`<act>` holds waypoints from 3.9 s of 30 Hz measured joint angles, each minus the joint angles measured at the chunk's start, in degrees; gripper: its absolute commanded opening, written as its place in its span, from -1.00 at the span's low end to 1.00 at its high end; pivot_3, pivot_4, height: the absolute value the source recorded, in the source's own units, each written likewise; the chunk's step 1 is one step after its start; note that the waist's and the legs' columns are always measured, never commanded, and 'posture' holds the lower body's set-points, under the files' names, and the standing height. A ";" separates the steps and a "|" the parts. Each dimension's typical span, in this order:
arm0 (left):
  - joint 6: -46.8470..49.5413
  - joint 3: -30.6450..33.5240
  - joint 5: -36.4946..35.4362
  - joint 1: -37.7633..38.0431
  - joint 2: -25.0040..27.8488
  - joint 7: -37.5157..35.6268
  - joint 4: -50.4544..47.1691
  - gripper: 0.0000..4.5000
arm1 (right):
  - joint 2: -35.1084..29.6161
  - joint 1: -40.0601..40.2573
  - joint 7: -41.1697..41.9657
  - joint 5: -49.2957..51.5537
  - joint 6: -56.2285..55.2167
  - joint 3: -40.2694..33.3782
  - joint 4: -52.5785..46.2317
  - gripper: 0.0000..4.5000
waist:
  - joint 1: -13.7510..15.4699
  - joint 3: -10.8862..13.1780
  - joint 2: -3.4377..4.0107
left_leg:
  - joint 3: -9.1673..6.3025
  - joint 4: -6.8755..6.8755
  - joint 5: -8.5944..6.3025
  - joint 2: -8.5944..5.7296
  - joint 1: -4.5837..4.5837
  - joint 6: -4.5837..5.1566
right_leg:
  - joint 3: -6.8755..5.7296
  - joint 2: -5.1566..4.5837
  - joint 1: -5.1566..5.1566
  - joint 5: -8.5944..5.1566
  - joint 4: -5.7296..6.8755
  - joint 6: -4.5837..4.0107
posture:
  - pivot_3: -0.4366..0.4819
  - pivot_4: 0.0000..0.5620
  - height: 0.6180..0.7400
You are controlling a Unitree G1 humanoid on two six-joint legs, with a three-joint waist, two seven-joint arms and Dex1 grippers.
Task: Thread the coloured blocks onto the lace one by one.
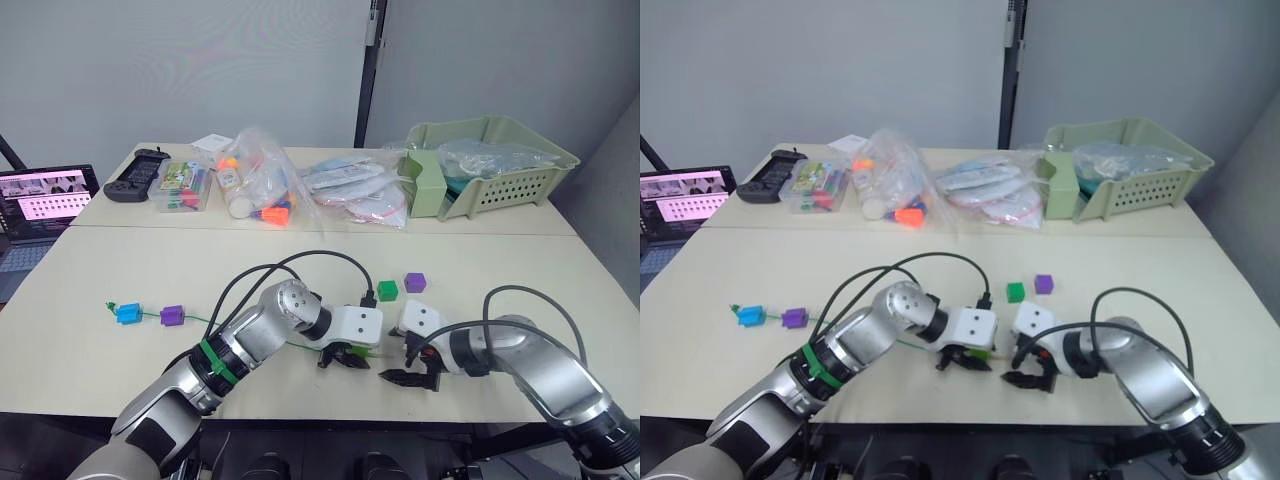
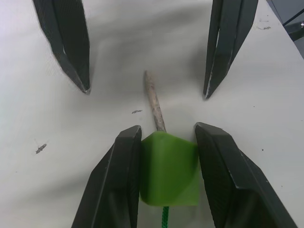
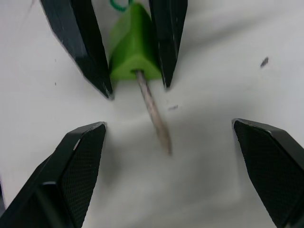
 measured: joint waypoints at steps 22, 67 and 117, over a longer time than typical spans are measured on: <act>-0.11 1.78 -0.41 1.27 3.10 -0.49 -1.31 -0.44 | -0.57 -0.75 2.49 -0.07 -5.21 1.81 2.65 -1.00 | -0.66 -0.02 0.00 | -0.04 -0.03 0.00 0.13 0.08 0.00 | 0.02 0.11 0.02 0.01 0.02 -0.02 | -0.05 -0.47 1.00; -25.66 29.99 -10.82 15.61 38.50 -17.55 24.05 0.99 | 1.20 -10.12 4.53 -0.58 0.11 9.11 -2.32 -1.00 | -1.12 0.06 -0.10 | 1.07 -0.52 -0.07 1.33 -0.08 0.10 | 0.14 0.97 -1.25 -0.19 0.85 -1.16 | -0.05 -0.47 1.00; -1.19 12.98 -9.39 10.72 8.75 -0.02 -7.10 -0.98 | 3.51 -14.08 1.43 -0.59 7.03 11.25 -2.37 -1.00 | -1.03 0.11 -0.23 | 0.64 -0.39 -0.07 0.97 -0.14 0.10 | 0.16 0.90 -1.14 -0.18 0.96 -1.16 | -0.05 -0.47 1.00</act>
